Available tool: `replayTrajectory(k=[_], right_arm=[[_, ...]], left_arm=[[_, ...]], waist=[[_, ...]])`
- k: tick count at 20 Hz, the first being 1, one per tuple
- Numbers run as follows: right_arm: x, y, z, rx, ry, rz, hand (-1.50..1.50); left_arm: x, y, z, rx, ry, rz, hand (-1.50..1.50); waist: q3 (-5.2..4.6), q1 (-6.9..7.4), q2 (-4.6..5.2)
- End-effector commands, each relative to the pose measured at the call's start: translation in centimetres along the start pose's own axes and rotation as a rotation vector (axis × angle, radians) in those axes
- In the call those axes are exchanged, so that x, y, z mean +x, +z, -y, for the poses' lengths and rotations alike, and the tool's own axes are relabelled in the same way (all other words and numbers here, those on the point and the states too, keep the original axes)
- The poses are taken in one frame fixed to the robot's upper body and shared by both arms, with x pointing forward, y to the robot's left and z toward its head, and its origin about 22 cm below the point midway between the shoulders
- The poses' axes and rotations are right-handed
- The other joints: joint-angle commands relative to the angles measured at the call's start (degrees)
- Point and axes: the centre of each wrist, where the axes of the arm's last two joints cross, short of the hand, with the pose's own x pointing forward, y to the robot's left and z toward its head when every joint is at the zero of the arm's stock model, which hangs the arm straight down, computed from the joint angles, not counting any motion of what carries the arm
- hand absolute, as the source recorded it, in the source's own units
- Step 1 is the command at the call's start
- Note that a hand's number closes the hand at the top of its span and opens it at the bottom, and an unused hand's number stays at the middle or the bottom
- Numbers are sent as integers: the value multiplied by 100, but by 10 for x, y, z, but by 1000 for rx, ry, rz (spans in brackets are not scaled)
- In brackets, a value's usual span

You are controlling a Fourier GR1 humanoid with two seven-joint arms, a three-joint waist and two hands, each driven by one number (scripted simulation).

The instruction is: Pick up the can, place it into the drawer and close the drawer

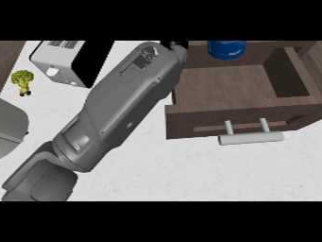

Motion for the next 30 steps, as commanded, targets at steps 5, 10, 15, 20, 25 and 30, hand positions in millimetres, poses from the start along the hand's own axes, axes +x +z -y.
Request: replayTrajectory(k=[5, 10, 15, 20, 25, 30], right_arm=[[-1, -9, 3, -9, -3, -19, -150], [0, -6, 8, 20, 19, -3, -150], [8, -10, 4, 8, 2, 0, -150], [12, -13, -4, 25, 19, -6, -150], [2, -21, -7, 32, 5, -12, -150], [27, -16, -9, 39, 185, 124, -150]], left_arm=[[-6, 1, 9, 27, -65, -24, 150], [-28, 4, 3, 68, -97, -33, -150], [-38, 3, -3, 97, -89, -42, -150], [-32, 6, 6, 119, -98, -39, -150], [-42, 6, 0, 125, -75, -33, -150], [-29, 2, 4, 121, -66, -16, -150]], waist=[[4, -51, 6], [6, -150, 21], [0, -133, 35], [0, -108, 21], [2, -158, 63], [1, -144, 49]])
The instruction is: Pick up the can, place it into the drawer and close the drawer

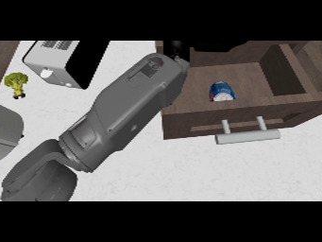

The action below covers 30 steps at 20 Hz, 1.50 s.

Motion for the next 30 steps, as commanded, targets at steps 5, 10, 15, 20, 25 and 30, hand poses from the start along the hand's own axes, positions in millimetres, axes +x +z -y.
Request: replayTrajectory(k=[5, 10, 15, 20, 25, 30], right_arm=[[23, -13, -14, 113, 250, 161, -150], [26, -21, -36, 127, 347, 240, -150], [35, -44, -54, 185, 495, 267, -150], [22, -70, -85, 211, 596, 291, -150], [-6, -92, -123, 227, 690, 304, -150], [-35, -137, -153, 268, 834, 301, -150]], left_arm=[[-9, 3, -3, -25, 47, 58, -150], [-8, 1, -4, -31, 60, 100, -150], [18, 5, 11, -14, 85, 87, -150], [25, 7, 15, -12, 96, 72, -150], [12, 3, 4, -19, 106, 40, -150], [6, 3, -2, -1, 69, 62, -150]], waist=[[-3, 100, 5], [-7, 276, -18], [-9, 342, -37], [-10, 416, -45], [-12, 591, -85], [-13, 712, -93]])
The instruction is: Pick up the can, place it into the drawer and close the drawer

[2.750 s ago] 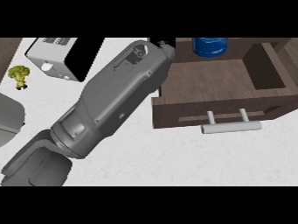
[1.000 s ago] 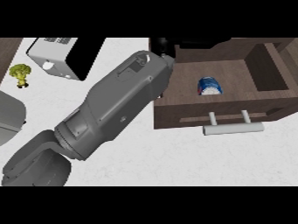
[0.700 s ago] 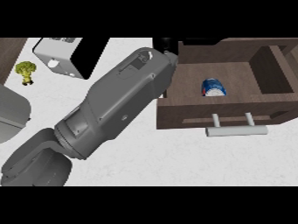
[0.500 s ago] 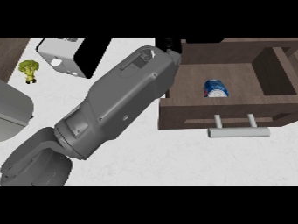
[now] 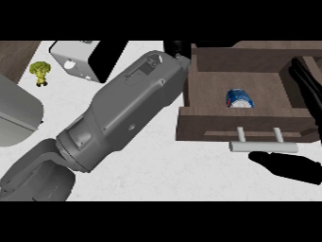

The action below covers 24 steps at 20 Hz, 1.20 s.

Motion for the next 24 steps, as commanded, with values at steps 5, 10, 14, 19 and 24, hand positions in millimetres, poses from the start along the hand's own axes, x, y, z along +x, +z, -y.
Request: replayTrajectory(k=[5, 10, 14, 19, 24], right_arm=[[-30, -51, -49, 102, 204, 28, -150], [-31, -69, -82, 199, 337, 59, -150], [-53, -90, -104, 194, 416, 12, -150], [-70, -106, -127, 202, 452, -30, -150], [-94, -104, -156, 185, 509, -55, -150]], left_arm=[[23, -8, -10, 29, -15, 1, -150], [21, -18, -44, 39, -34, 10, -150], [37, -22, -53, 45, -34, 11, -150], [21, -17, -80, 73, -37, 7, -150], [45, -20, -89, 76, -55, 7, -150]], waist=[[5, 74, -21], [0, 111, -35], [5, 144, -13], [4, 119, -12], [9, 135, 2]])
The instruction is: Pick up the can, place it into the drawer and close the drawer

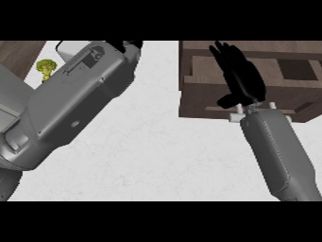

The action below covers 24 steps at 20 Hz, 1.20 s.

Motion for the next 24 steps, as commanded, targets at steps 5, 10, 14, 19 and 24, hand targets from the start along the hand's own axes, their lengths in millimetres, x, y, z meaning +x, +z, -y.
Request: replayTrajectory(k=[5, 10, 14, 19, 24], right_arm=[[-7, -11, -37, -25, 84, -42, -150], [-28, -15, -42, -84, 95, -65, -150], [-16, -43, -25, -110, 92, -84, -150], [-29, -40, -30, -169, 123, -93, -150], [-32, -61, -3, -211, 161, -100, -150]], left_arm=[[17, 6, -20, 25, -8, 3, -150], [14, 5, -32, 3, 14, -1, -150], [15, 13, -27, -8, -5, -5, -150], [29, 6, -39, -8, 11, -11, -150], [34, 12, -50, -36, -5, 33, -150]], waist=[[24, 5, 20], [29, 91, 88], [29, 139, 77], [34, 196, 150], [31, 330, 168]])
